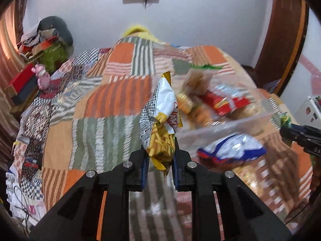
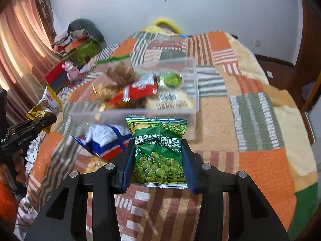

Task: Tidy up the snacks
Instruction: 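Drop both bags into the clear box and open both grippers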

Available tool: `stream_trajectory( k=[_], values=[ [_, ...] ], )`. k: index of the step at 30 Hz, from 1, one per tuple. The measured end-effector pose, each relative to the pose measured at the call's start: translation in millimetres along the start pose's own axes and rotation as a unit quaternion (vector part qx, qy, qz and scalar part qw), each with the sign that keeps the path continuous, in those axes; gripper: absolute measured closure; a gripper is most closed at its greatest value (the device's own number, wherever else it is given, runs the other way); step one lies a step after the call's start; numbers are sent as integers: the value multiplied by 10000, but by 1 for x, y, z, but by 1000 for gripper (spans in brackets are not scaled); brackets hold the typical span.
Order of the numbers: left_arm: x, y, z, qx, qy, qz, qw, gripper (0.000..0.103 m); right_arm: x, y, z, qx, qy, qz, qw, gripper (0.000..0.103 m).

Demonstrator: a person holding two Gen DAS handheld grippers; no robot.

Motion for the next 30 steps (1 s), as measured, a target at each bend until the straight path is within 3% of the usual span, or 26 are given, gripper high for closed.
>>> stream_trajectory(
  k=[13,30],
  values=[
    [32,50,-45,378,107,454,9982,84,10,-7,-49,-82,503,76,9987,64],
    [87,57,-56,440,-169,693,9965,84,77,-3,-76,-23,238,379,9990,63]
  ],
)
Point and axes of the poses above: each gripper's, at about its wrist camera, not at the fingertips, and x roughly the way its jaws point, y to its right, z to its underside, the point moved 5 cm from there along x, roughly the way its jaws point, and after that the axes turned 13 degrees about x, right-handed, at the moved point
